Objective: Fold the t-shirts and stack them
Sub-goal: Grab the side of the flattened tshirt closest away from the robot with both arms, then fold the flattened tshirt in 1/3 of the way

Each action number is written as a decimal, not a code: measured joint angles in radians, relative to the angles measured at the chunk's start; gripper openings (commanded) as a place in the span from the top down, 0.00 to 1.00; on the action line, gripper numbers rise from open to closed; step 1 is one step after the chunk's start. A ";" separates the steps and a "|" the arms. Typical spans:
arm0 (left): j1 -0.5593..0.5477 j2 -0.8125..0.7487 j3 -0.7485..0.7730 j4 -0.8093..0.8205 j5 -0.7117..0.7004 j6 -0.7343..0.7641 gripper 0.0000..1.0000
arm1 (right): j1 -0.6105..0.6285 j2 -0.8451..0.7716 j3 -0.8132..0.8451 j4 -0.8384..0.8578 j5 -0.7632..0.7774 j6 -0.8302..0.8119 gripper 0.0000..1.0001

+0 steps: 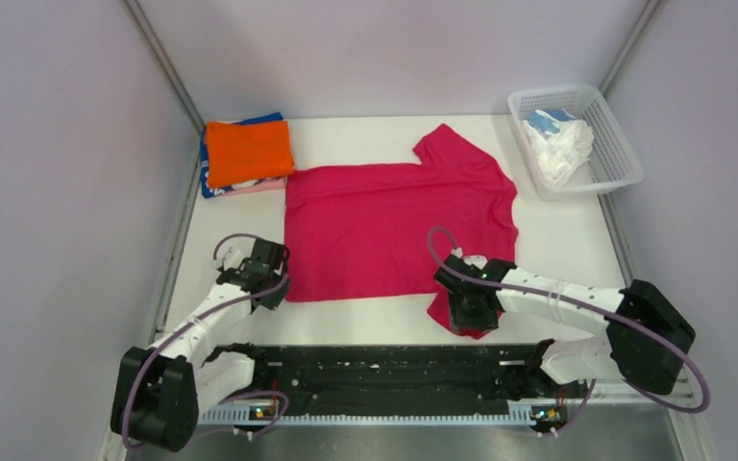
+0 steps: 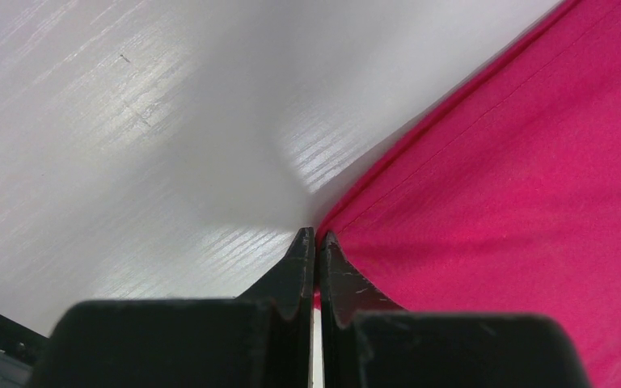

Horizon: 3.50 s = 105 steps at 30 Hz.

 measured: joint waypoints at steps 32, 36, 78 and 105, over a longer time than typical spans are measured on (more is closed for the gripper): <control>0.000 -0.291 -0.054 -0.206 0.050 -0.038 1.00 | 0.083 -0.263 -0.102 -0.111 -0.075 0.124 1.00; 0.000 -0.266 -0.050 -0.198 0.067 -0.030 1.00 | 0.050 -0.254 -0.072 -0.062 -0.071 0.111 1.00; 0.156 0.434 0.472 -0.106 0.048 0.169 1.00 | -0.565 0.352 0.572 0.424 -0.212 -0.933 1.00; 0.217 0.643 0.734 -0.069 0.116 0.270 0.01 | -0.690 0.627 0.765 0.503 -0.124 -0.893 0.04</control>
